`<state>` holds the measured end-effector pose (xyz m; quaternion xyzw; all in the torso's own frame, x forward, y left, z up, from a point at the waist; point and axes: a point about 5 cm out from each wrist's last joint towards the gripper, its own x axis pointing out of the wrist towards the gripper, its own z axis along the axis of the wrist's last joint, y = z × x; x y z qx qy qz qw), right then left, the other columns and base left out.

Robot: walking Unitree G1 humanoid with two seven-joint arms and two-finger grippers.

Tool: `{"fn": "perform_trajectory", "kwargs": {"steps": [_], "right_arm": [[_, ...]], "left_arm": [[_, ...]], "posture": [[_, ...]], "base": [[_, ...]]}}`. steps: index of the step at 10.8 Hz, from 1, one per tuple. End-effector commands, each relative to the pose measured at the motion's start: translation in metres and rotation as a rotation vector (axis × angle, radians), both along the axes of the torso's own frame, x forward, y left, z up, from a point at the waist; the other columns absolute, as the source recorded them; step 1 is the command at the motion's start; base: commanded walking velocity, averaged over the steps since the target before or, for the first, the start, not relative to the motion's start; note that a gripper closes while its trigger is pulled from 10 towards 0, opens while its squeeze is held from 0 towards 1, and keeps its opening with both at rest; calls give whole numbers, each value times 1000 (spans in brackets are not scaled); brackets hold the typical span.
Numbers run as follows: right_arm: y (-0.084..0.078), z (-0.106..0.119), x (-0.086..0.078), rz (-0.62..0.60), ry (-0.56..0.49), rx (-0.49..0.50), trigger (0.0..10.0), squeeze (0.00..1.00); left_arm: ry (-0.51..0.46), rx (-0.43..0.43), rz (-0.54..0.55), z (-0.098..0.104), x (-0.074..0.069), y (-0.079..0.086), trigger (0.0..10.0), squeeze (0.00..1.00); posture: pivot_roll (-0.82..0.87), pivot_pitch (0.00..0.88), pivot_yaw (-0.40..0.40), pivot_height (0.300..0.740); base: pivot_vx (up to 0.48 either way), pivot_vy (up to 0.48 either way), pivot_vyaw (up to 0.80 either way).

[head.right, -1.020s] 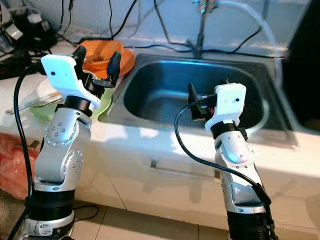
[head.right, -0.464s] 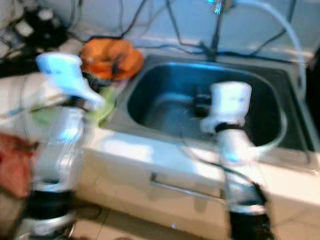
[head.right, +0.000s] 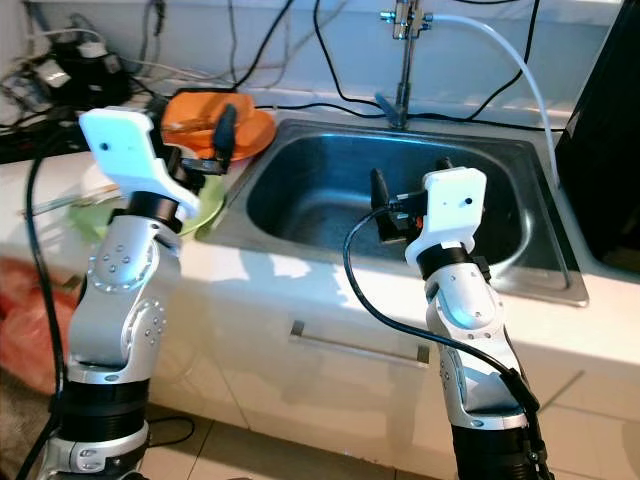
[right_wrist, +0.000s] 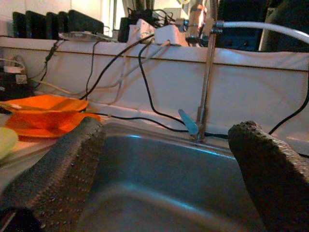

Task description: Kitchen organization

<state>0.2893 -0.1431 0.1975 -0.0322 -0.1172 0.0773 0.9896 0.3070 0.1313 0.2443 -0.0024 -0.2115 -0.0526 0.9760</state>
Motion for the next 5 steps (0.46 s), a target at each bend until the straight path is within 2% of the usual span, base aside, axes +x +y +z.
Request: {"fn": "perform_trajectory", "kwargs": {"steps": [1,5], "right_arm": [[0,3,0,2,-16,-3,10000,0],[6,2,-2,63,-4,-6,10000,0]], "left_arm": [[1,8,74,-1,-1,10,10000,0],[71,8,181,-19,0,27,10000,0]], "posture": [[104,0,48,740],[107,0,46,740]], "base": [[0,0,0],[0,0,0]]}}
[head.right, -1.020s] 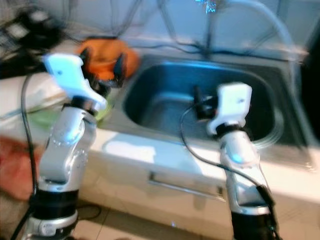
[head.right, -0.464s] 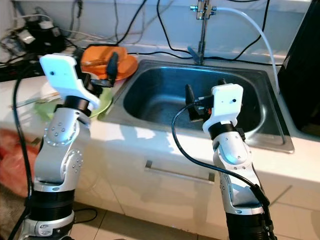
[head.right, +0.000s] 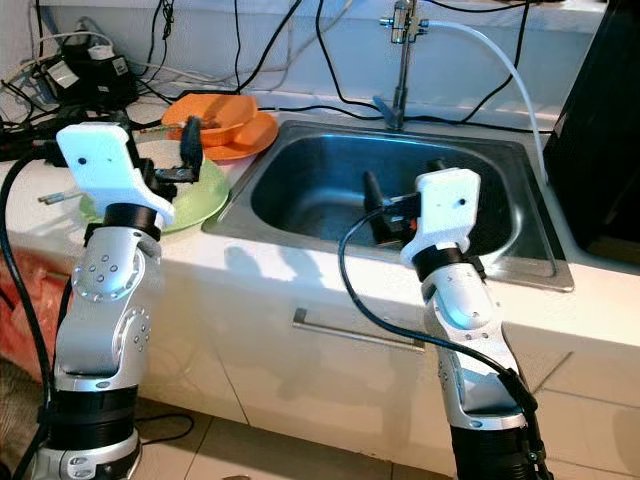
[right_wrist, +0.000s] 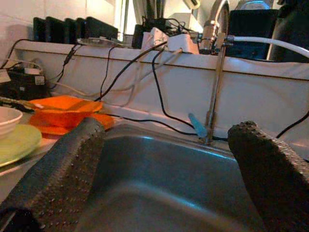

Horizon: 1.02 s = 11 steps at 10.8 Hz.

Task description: Kitchen organization

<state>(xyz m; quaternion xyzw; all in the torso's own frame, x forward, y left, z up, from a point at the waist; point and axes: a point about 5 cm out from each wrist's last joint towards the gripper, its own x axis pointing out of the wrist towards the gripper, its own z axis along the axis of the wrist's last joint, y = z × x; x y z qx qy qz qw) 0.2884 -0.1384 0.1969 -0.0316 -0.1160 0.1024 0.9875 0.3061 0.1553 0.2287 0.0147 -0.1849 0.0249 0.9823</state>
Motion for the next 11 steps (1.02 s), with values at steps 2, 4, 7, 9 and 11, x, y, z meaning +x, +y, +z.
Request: {"fn": "perform_trajectory", "kwargs": {"steps": [2,4,7,9,11], "right_arm": [[1,1,-1,9,-1,-2,10000,0],[0,0,-1,3,2,0,10000,0],[-1,0,-1,1,1,-1,10000,0],[-1,0,-1,0,0,-4,10000,0],[-1,-1,-1,-1,1,-5,10000,0]], "left_arm": [[26,-16,5,-4,1,0,10000,0],[30,-33,0,-3,2,1,10000,0],[32,-65,-41,-1,3,-2,10000,0],[26,-75,-46,0,3,-3,10000,0],[24,-75,-48,0,3,-4,10000,0]], "posture": [[107,0,48,740],[105,0,49,740],[105,0,45,740],[101,0,45,740],[99,0,44,740]], "base": [[0,0,578],[0,0,203],[0,137,0],[0,450,0],[0,0,0]]}}
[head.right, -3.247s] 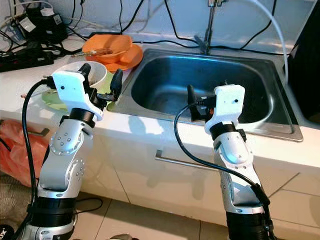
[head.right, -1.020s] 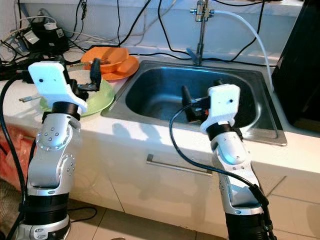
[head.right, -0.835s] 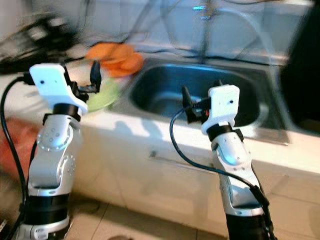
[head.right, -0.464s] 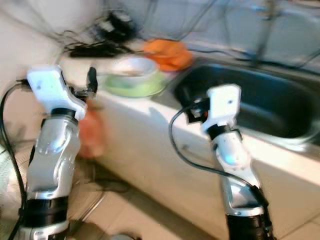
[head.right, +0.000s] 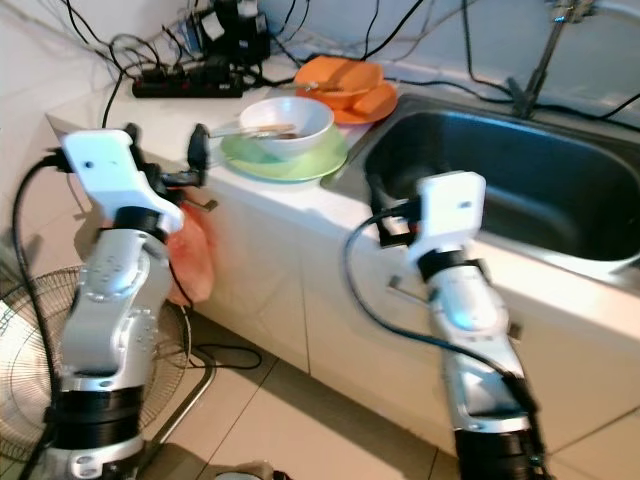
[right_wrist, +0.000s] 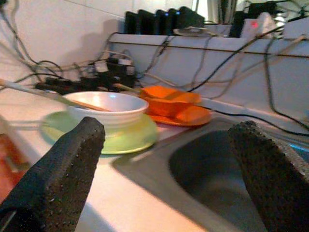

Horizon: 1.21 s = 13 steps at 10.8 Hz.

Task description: Kitchen organization

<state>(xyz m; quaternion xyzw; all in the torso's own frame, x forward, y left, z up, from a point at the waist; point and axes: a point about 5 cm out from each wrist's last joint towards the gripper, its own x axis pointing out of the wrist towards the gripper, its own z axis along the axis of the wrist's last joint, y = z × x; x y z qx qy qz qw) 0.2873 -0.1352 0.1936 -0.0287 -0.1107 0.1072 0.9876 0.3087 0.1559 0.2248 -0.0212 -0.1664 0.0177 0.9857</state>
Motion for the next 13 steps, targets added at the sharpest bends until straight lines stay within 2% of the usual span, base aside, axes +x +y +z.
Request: {"fn": "perform_trajectory", "kwargs": {"steps": [1,4,8,10,13], "right_arm": [[-4,3,-1,-10,-10,-7,10000,0],[-5,6,0,-16,-16,13,10000,0],[-5,5,0,-19,-8,14,10000,0],[-5,4,0,-22,-8,15,10000,0],[-5,4,0,-22,-10,11,10000,0]], "left_arm": [[-25,2,-17,5,0,-5,10000,0],[-17,10,-53,3,2,-9,10000,0],[1,-7,-52,1,5,-6,10000,0],[4,-11,-45,2,6,-5,10000,0],[15,-13,-27,0,6,-2,10000,0]], "posture": [[99,0,43,740],[96,0,42,740],[96,0,44,740],[95,0,46,740],[97,0,45,740]], "base": [[0,0,0],[0,0,0],[0,0,-759],[0,0,-213],[0,439,0]]}}
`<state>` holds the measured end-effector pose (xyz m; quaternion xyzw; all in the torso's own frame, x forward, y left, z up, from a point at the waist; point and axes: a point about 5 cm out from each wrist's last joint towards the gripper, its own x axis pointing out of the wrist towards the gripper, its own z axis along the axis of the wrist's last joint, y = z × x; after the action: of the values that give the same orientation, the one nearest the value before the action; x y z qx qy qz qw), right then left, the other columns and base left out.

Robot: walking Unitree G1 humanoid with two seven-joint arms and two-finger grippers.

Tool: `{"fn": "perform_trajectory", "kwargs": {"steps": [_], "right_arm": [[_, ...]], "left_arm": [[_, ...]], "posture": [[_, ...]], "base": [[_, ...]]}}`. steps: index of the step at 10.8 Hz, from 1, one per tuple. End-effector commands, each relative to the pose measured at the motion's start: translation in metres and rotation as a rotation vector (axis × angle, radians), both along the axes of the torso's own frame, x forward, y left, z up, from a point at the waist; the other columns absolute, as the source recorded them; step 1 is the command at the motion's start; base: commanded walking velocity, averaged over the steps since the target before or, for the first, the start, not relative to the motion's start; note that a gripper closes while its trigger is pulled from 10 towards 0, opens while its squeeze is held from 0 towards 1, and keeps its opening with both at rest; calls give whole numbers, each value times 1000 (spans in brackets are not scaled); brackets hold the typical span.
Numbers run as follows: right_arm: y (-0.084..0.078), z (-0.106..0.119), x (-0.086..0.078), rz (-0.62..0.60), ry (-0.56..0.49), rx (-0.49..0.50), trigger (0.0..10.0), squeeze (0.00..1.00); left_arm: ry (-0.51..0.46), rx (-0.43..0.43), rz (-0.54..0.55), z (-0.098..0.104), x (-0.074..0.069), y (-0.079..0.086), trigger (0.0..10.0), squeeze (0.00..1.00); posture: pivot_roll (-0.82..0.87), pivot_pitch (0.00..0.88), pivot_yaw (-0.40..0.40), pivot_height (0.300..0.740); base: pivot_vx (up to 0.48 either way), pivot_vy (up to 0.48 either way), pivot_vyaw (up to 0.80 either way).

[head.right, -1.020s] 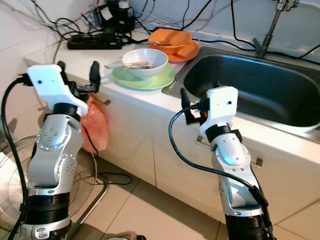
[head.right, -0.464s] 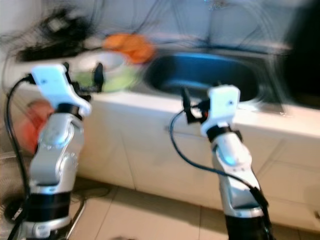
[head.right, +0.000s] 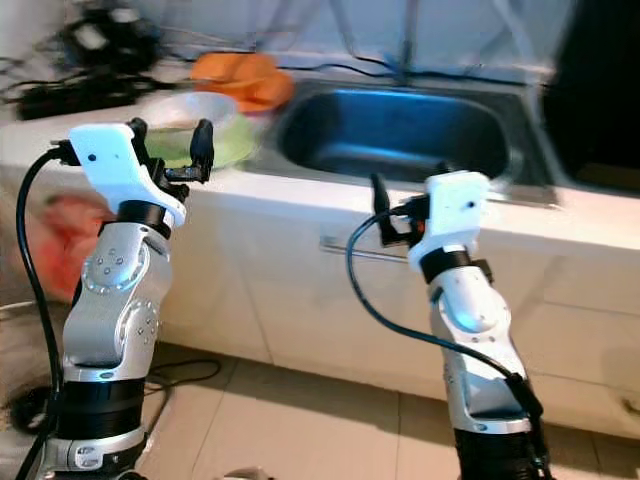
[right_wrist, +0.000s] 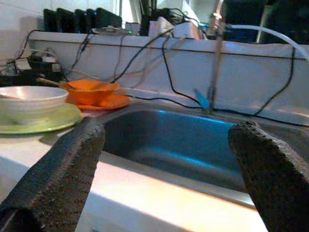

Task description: Kitchen organization

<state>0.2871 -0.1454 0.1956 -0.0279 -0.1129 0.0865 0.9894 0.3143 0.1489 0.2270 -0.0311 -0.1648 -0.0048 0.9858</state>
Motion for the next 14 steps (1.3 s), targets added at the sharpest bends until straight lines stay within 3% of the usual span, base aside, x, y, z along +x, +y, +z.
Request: {"fn": "perform_trajectory", "kwargs": {"steps": [1,8,11,14], "right_arm": [[5,2,0,19,-5,3,10000,0],[7,3,1,16,-16,3,10000,0],[6,4,1,11,-24,1,10000,0],[6,5,1,13,-29,-3,10000,0]], "left_arm": [[13,0,21,-2,1,5,10000,0],[5,11,-13,-2,1,2,10000,0],[-13,11,-2,2,1,3,10000,0],[-26,14,9,4,0,4,10000,0]], "posture": [[98,0,45,740],[101,0,49,740],[99,0,49,740],[97,0,48,740]], "base": [[0,0,0],[0,0,0],[317,0,0],[334,280,0]]}}
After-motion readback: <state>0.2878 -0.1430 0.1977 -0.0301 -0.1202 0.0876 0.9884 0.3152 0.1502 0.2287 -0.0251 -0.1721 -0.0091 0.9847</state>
